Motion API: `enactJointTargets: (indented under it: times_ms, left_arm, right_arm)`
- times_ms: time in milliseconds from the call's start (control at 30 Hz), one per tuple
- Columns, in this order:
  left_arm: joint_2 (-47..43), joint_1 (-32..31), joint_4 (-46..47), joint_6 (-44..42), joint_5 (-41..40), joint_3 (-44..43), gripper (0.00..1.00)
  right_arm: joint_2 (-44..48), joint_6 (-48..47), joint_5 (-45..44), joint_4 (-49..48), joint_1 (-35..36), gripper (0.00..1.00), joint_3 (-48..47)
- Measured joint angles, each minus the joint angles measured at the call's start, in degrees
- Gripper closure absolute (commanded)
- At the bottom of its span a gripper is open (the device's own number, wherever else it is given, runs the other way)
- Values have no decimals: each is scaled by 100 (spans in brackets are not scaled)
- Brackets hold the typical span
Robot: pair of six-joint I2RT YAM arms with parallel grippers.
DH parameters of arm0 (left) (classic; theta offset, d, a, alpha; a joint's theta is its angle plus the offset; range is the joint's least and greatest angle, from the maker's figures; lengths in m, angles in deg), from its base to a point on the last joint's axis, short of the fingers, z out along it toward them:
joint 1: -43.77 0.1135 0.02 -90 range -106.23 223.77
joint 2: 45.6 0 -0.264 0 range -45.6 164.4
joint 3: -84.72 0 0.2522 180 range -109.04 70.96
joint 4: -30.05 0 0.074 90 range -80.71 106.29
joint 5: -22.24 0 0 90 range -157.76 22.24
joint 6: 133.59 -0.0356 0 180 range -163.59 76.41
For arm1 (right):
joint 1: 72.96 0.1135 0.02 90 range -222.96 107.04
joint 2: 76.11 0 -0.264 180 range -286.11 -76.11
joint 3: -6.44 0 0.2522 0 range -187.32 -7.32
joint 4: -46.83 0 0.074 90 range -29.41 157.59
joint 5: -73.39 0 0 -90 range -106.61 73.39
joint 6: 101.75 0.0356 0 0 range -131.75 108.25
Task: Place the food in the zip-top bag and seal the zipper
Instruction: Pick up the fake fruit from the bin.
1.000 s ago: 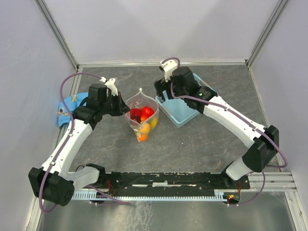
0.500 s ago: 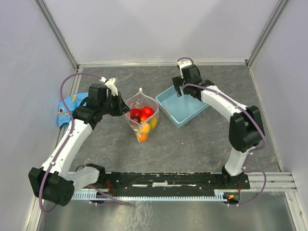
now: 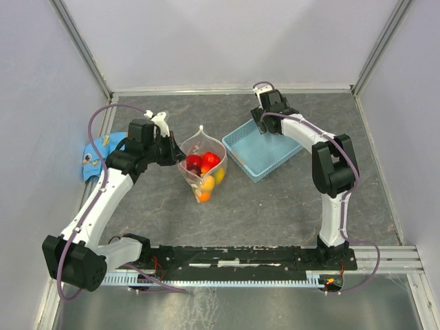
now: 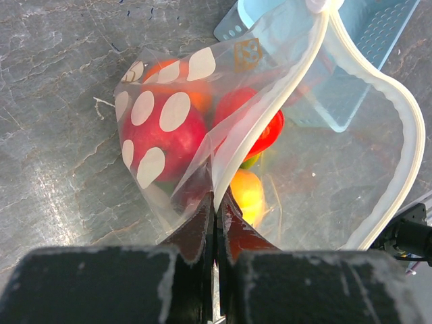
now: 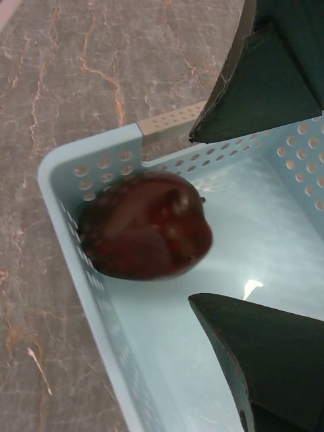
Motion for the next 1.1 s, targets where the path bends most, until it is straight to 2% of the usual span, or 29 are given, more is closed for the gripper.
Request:
enactJointTargets:
  times_ms: [267,467,567,767,1100]
  left_arm:
    - [144,0,-4,0,2,0,97]
    - [168,0,-4,0,4,0,97]
    - [177,0,-4,0,2,0,97]
    - [177,0,-4,0,2,0,97]
    - [175,0,-2,0,2,0,97]
  right_arm:
    - [-675,-286,382,92,-140,10,-509]
    - [-949,-356,713,343,-190,12,-743]
    - [-1032,-354,817,417,-201,16,-826]
    - [-1045,-332,999,479,-201,30,-879]
    - [-562,66,1392,682,-212,39,-396]
